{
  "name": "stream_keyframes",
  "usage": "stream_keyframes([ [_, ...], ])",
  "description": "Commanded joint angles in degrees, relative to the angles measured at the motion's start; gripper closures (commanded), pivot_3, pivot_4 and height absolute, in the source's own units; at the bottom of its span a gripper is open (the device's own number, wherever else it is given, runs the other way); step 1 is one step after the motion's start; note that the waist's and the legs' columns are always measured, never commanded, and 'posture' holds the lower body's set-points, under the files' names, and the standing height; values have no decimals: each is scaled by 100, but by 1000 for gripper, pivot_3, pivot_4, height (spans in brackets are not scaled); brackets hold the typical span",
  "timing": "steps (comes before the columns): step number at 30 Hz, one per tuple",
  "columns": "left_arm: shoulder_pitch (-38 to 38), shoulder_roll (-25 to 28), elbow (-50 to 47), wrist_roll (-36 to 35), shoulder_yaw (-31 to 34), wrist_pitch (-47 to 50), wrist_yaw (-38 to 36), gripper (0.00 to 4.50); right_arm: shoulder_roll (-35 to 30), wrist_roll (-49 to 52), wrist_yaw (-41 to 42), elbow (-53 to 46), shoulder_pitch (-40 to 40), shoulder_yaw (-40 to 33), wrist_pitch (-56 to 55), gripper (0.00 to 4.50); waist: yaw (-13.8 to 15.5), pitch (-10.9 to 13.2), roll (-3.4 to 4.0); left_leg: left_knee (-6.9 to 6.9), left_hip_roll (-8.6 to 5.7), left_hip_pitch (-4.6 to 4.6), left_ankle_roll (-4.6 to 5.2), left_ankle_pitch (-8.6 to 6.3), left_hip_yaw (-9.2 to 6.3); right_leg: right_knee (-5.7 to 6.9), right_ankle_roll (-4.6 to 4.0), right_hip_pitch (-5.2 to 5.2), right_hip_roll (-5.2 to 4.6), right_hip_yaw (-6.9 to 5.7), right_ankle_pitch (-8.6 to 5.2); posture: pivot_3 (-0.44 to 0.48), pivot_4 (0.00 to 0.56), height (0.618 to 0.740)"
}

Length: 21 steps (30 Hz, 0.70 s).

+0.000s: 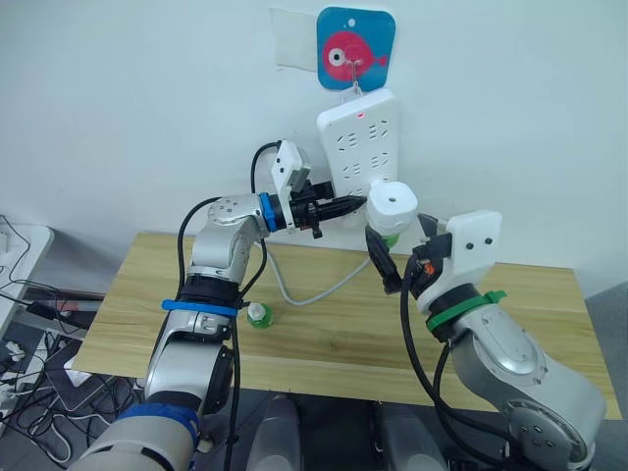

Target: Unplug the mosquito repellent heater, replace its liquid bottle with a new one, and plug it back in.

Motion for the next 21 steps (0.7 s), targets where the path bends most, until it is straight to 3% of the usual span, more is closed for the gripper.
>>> stream_keyframes([
  [1, -16, -5, -146, -44, -71, 11, 65, 3150, 116, -262, -17, -28, -174, 80, 41, 0, -2, 5, 2, -1, 0, 0, 0, 0, -1, -1, 0, 0, 0, -1, 0, 51, 304, 740],
  [16, 13, 68, -193, -40, -114, 11, -17, 3150, 440, -1057, 320, 474, -545, 179, 4, 0, -8, 18, 1, -12, 1, -3, 0, 0, 0, -4, 0, -7, 0, -1, 0, 63, 292, 740],
  [19, 18, 80, -192, -35, -115, -1, -28, 3150, 511, -1153, 405, 495, -568, 183, -27, 641, -8, 18, 1, -16, 1, -6, -1, 0, 0, -4, 0, -14, -1, -1, 0, 65, 288, 740],
  [21, 22, 83, -187, -31, -116, -14, -33, 3150, 565, -1220, 466, 504, -576, 182, -45, 1351, -8, 18, 1, -16, 1, -9, -1, 0, 0, -3, 0, -18, -1, -2, 0, 66, 285, 740],
])
